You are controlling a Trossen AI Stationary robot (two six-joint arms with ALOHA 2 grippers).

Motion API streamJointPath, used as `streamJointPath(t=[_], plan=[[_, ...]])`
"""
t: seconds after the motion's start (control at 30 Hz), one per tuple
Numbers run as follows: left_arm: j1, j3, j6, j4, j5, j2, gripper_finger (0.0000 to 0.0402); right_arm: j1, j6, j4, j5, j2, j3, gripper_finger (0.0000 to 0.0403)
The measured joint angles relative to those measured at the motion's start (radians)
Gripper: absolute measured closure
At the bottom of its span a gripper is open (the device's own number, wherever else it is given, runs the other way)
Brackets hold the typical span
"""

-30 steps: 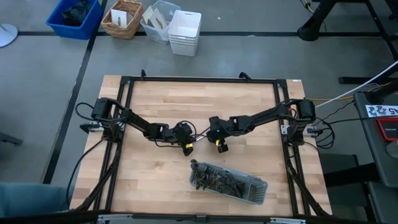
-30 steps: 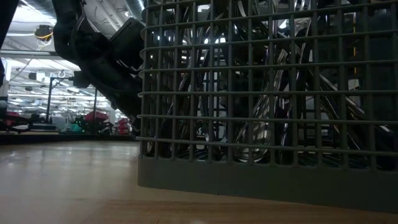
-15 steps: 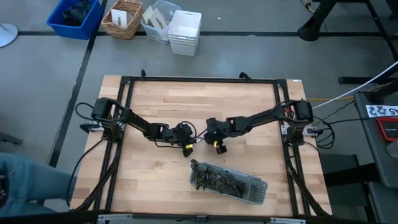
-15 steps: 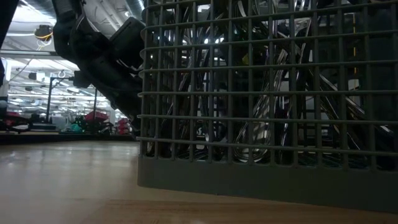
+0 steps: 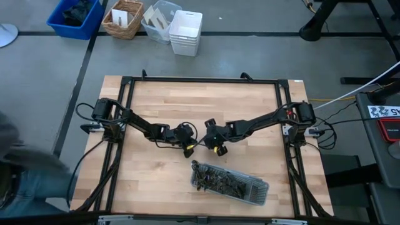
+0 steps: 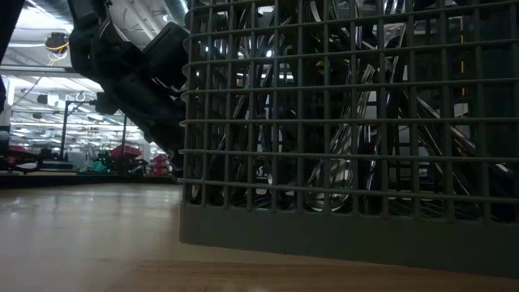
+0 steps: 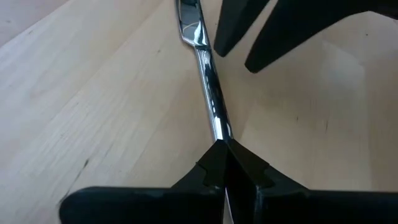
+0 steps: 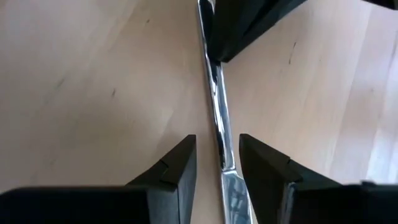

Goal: Sort silverware
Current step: Put the knife into the gray silverware rack

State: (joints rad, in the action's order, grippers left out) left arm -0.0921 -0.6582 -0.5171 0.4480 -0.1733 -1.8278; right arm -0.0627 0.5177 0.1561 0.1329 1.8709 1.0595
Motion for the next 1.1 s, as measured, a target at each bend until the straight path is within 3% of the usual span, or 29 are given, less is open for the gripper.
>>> streamJointPath(t=[0.37,0.57,0.83,1.1], plan=[[-0.001,0.0,0.0,0.002,0.018,0.0,0.0398,0.056,0.014,0.03,-0.04,0.015,-0.002,0.0278],[-0.001,0.001,0.0,0.003,0.023,0.0,0.0398,0.08,0.006,0.028,-0.149,0.036,0.001,0.0278],[-0.002,0.001,0.025,0.008,0.023,0.0,0.0398,0.084,0.004,0.035,-0.146,0.038,0.0,0.028],[-0.002,0.004,0.109,0.064,0.029,-0.003,0.0398,0.098,-0.123,0.082,-0.25,0.039,0.001,0.0343]])
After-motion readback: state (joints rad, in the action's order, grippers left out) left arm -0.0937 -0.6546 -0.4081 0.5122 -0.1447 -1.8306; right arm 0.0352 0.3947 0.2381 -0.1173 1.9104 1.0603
